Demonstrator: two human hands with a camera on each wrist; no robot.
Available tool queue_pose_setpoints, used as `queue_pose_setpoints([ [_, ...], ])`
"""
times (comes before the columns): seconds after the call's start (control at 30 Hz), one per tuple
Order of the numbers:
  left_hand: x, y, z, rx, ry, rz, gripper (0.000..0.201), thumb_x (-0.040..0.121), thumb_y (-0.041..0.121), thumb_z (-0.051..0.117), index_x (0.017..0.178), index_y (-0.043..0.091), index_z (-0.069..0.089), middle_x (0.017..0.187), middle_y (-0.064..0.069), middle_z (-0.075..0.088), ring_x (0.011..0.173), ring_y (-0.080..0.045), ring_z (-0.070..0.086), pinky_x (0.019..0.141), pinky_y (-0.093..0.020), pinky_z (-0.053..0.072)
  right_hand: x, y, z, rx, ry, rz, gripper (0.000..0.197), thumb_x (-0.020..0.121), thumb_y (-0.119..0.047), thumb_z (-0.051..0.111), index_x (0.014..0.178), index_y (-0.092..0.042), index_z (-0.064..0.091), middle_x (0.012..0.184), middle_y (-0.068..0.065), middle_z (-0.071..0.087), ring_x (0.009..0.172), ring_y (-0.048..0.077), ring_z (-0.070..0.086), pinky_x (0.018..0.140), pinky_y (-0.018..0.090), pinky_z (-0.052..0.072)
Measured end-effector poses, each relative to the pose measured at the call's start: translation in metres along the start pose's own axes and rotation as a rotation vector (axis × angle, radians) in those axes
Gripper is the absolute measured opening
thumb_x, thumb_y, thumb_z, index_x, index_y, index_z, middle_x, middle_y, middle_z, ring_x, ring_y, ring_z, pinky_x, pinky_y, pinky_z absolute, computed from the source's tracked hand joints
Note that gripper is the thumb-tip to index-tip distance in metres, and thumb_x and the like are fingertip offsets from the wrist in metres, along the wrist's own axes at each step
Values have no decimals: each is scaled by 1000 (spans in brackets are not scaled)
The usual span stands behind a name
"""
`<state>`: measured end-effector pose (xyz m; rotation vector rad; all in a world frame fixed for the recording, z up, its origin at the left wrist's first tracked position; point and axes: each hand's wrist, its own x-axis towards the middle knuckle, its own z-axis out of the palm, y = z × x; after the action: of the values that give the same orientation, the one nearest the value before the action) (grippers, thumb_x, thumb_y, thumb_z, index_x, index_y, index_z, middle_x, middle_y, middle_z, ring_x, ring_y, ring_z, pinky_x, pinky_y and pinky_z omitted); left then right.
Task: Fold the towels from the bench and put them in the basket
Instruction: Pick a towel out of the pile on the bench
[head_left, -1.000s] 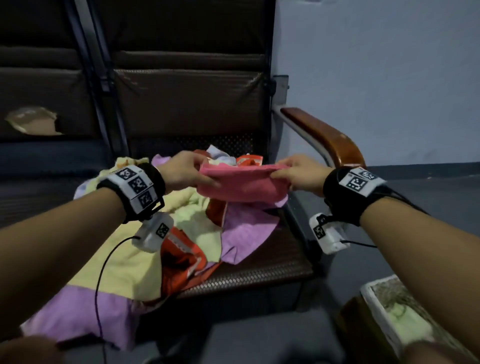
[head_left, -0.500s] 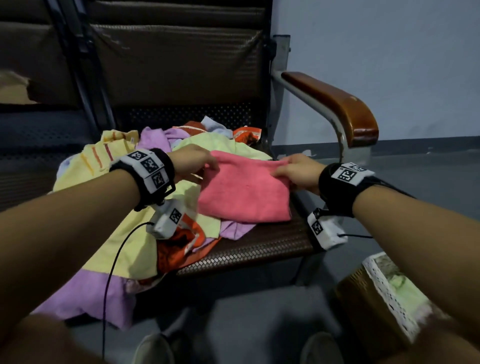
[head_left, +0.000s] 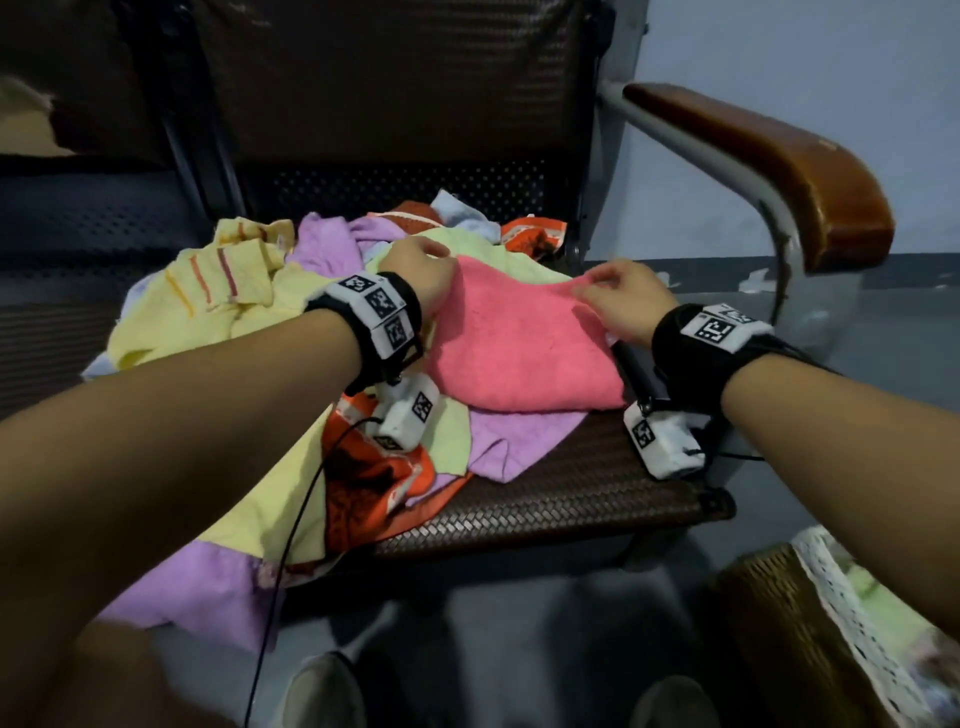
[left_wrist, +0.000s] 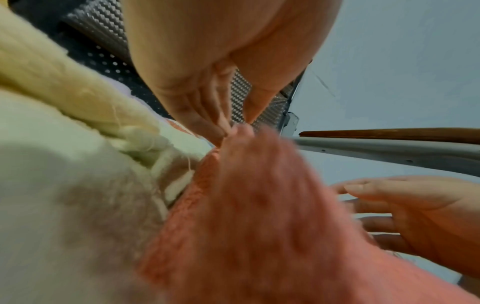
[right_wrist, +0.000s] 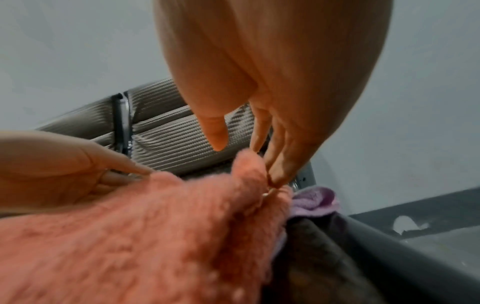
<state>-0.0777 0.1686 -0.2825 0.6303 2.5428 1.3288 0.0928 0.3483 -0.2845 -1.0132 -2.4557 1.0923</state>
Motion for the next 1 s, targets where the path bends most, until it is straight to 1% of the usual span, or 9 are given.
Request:
queue_pose_setpoints([
  [0.1,-9,2,-12,-20,34,35,16,82,22,66,98,19,65,79,5,68,73,-12,66,65,-27,53,-18,-9,-12,-170,-36,-168,33,88,-37,71,117,-22,66,110,-7,65,101,12,62,90,29,47],
  [0.2,-34,4,-20,-93,-357,101,5,85,14,72,90,15,73,94,-8,75,84,-15,68,86,-37,57,-43,-14,-20,-319,-292,-309,24,86,-44,73,104,-27,74,102,-11,72,94,5,66,93,31,52],
  [0.3,-57,-7,-23,331,-641,249,51,78,33,82,125,24,67,126,9,63,112,-9,58,102,-30,46,-59,-12,-17,-559,-506,-321,60,80,-54,76,130,-23,65,128,-6,67,112,11,62,104,29,46],
  [0.37,-67,-13,-22,582,-633,345,75,76,37,83,143,26,51,139,10,52,124,-12,50,109,-32,39,-62,-10,-14,-652,-518,-317,81,76,-53,80,144,-20,52,145,-2,55,128,16,53,111,30,39],
  [0.47,-69,-15,-21,629,-565,367,62,85,25,74,142,21,52,141,-2,55,125,-23,52,107,-34,40,-63,-13,-13,-695,-492,-321,77,79,-37,81,146,-18,49,146,0,53,132,20,50,112,31,38],
  [0.6,-68,-9,-27,549,-433,415,13,94,19,59,97,11,68,97,-9,68,94,-29,62,75,-33,44,-59,-20,-17,-632,-413,-333,12,93,-20,58,99,-15,68,96,5,69,94,28,64,72,29,46],
  [0.73,-64,-10,-34,293,-370,350,24,95,33,57,77,18,60,76,-2,62,71,-19,55,61,-30,42,-56,-22,-32,-429,-315,-261,27,98,-24,47,74,-27,61,85,-2,64,86,21,61,74,33,46],
  [0.83,-62,-14,-32,158,-346,243,26,94,41,59,86,18,67,83,-1,67,74,-19,61,62,-31,49,-53,-18,-32,-292,-290,-183,28,96,-27,48,81,-15,69,88,2,66,86,20,60,80,36,48],
  [1.0,-55,-19,-23,185,-176,79,34,92,49,60,105,17,62,98,-5,68,82,-23,65,68,-34,53,-43,-11,-19,-385,-187,-206,19,94,-34,60,107,-22,68,103,-2,65,97,18,62,87,32,50],
])
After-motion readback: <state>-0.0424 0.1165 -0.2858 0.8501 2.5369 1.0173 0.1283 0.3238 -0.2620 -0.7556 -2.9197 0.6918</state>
